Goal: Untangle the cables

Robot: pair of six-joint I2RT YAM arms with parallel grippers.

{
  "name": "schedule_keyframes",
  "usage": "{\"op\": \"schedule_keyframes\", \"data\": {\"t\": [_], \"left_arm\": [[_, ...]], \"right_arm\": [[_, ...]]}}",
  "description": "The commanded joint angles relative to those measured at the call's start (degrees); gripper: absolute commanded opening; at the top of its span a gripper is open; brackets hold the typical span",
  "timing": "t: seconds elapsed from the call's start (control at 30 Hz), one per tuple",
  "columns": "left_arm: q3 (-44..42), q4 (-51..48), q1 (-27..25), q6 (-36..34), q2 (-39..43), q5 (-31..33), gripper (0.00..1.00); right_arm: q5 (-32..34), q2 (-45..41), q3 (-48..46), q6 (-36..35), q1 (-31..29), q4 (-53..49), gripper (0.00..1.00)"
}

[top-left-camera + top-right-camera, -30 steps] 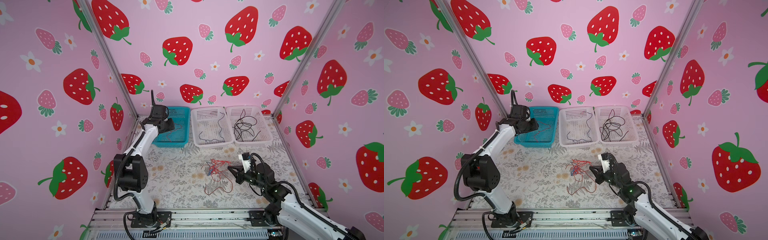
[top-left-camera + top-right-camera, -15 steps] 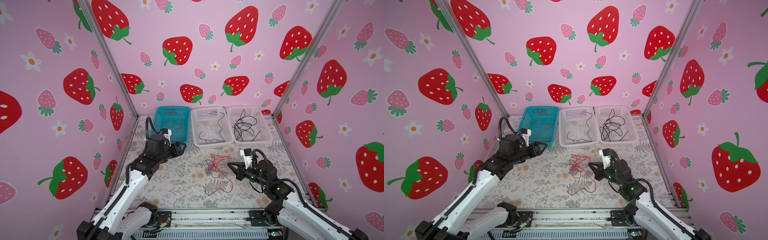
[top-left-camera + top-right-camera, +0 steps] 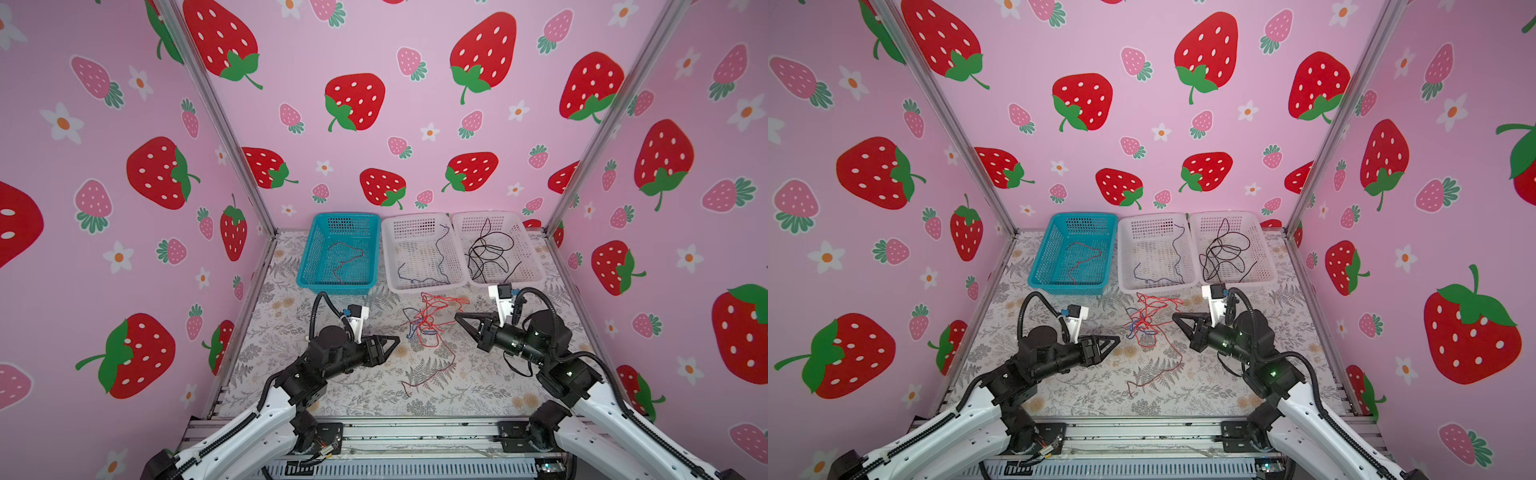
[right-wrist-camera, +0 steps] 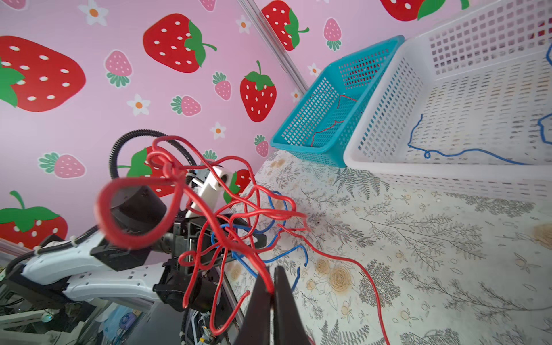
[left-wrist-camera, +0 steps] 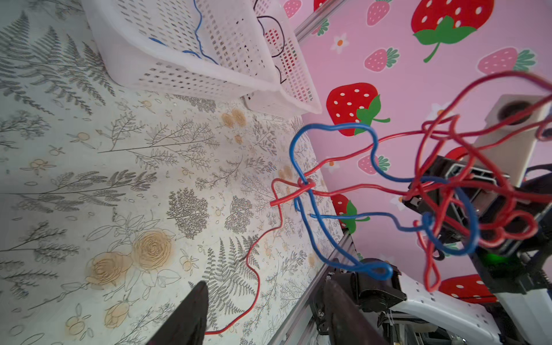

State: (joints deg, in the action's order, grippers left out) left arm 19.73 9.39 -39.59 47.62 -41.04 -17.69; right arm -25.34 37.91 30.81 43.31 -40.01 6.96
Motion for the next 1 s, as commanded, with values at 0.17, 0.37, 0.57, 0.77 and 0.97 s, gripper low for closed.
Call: {"op": "schedule_keyframes", "data": {"t": [0.17,0.37,0.57,0.77,0.97], "left_arm": [[-5.34,20.6,-6.57,-1.78,-0.67,-1.23,0.66],[-5.85,21.8,-12.83,-10.4,-2.35,4.81,0.71],[-3.25,15.64,-13.41,-17.91,-3.17,13.8,0.73],[0.57,16.32,-13.51,-21.87,-7.38,15.77,0.75],[2.4,28.1,-14.55,-17.76,-14.3,4.47,0.76]], "right_arm": [[-2.21,-3.56,2.71,8.23,-0.24,8.55,0.0],[-5.11,-2.85,4.4,12.65,-0.19,13.05,0.0],[-8.02,-2.53,6.66,15.22,-0.33,14.62,0.0],[-9.39,-2.76,9.81,15.33,-0.33,12.88,0.0],[-9.93,-2.72,10.68,15.3,-0.51,12.29,0.0]]}}
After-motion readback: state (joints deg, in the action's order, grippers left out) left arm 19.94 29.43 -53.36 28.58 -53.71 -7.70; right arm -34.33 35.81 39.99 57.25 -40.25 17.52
